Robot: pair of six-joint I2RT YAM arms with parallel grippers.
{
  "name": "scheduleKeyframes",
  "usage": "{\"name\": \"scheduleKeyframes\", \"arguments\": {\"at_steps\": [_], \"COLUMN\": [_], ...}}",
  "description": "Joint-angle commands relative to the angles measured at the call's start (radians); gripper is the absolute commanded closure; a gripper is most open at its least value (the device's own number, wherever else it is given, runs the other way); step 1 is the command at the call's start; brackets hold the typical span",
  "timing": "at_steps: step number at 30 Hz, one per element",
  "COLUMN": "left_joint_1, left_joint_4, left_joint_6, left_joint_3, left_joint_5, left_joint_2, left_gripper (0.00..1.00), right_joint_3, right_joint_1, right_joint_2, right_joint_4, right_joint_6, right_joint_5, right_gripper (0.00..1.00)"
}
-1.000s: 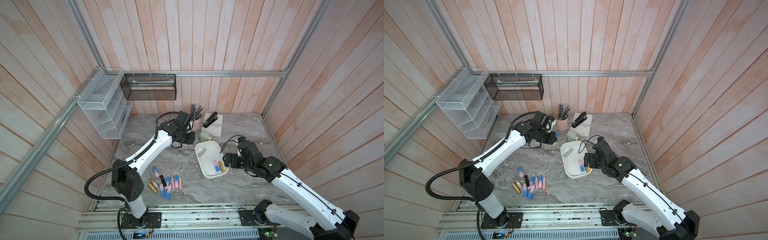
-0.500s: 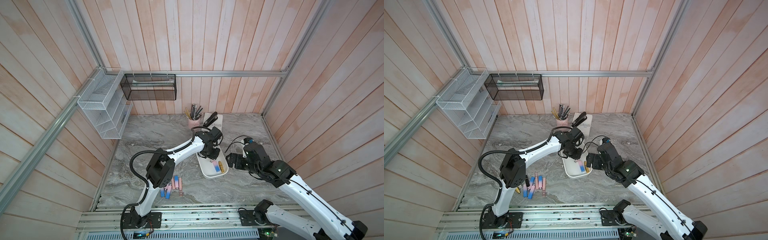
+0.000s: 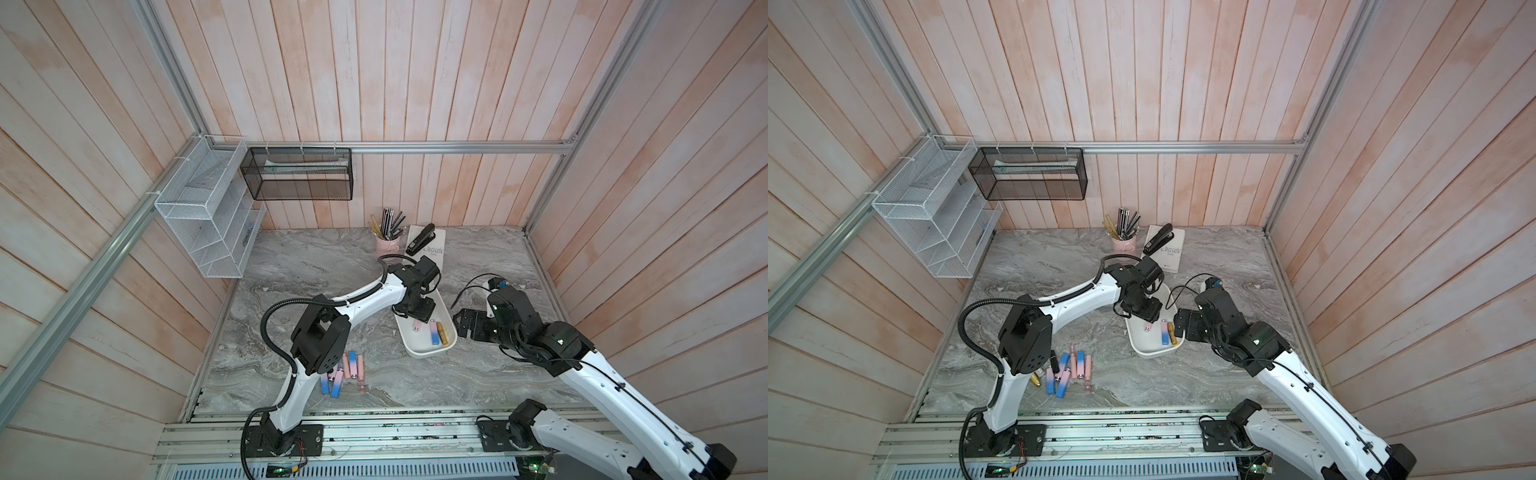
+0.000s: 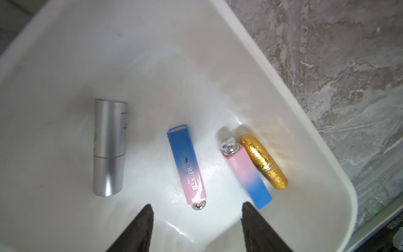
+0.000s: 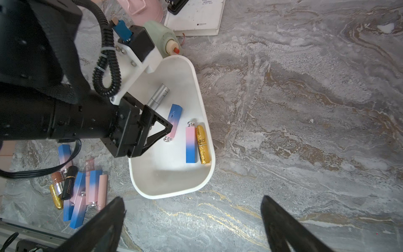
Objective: Put the lipstick into the storage box
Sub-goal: Place the lipstick in the storage box, then pick up the lipstick at the center of the board.
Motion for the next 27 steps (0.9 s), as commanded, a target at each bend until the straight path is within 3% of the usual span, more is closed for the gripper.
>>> {"name": "scheduleKeyframes", "arguments": {"at_steps": [1,7,12,16,18,27], "left_joint_1": [0.107,0.375,0.535,0.59,0.602,0.623], "left_joint_4": [0.028,0.149,0.138,0.126,0.125,0.107], "left_joint_6": [-0.069,-0.151,-0.136,-0.15,-0.163,-0.192], "left_joint_3": [-0.071,-0.348,-0.474,-0.56,-0.6,-0.702], "left_joint_5": [-0.031,0.0,-0.025,-0.045,-0.056,-0.088], "left_joint_2": [-0.166,-0.551,-0.776,-0.893,-0.938,-1.068], "left_gripper": [0.33,0.26,0.16,0.12,0.11,0.09], "right_joint_3": [0.008,0.005,0.055,0.112,0.148,0.287], "right_joint_1": [0.01,0.123,0.278,0.377,0.414,0.527], "right_joint_2": [0.022,0.104,0.282,0.445,0.52,0.779], "right_joint_4": [0.031,0.128,0.195,0.239,0.249,0.261], "right_joint_6": [-0.014,0.022,0.042,0.043,0.042,0.052], "right_joint_5": [-0.037,-0.038,-0.021,-0.033,-0.038,-0.111], "right_gripper": [0.03,0.19,0.23,0.24,0.31,0.39]}}
